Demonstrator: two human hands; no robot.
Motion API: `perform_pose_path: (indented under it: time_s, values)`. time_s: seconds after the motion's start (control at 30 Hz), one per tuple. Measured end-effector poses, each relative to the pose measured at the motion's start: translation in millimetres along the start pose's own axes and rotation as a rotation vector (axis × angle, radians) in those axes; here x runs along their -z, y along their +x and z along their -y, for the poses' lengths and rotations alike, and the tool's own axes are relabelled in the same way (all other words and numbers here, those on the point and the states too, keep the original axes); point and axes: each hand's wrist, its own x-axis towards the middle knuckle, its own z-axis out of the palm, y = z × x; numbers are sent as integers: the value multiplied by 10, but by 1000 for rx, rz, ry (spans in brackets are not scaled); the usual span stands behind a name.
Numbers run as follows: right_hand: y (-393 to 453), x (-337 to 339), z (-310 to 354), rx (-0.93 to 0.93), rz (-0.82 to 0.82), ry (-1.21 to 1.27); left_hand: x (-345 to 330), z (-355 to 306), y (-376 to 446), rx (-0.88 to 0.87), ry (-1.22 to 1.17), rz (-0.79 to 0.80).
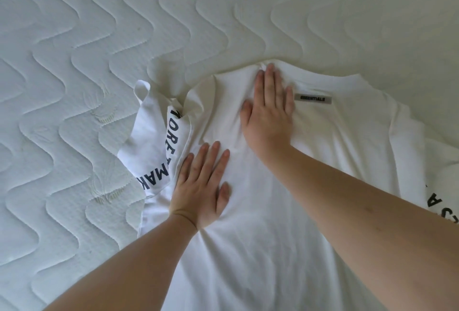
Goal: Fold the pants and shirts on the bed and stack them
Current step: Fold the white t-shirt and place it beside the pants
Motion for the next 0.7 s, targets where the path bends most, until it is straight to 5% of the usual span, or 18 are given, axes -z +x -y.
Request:
perform_pose_path:
  time_s: [0.4,0.5,0.6,0.7]
  values:
    - [124,-185,55,61,-21,47,206,-41,16,19,-102,35]
    - [128,-228,31,70,-43,37,451,53,190,-49,-348,-158]
    - [127,-254,17,91,-43,11,791,248,550,-103,-312,-343]
    - [126,-246,5,88,-33,-10,1055,580,926,-18,-220,-182]
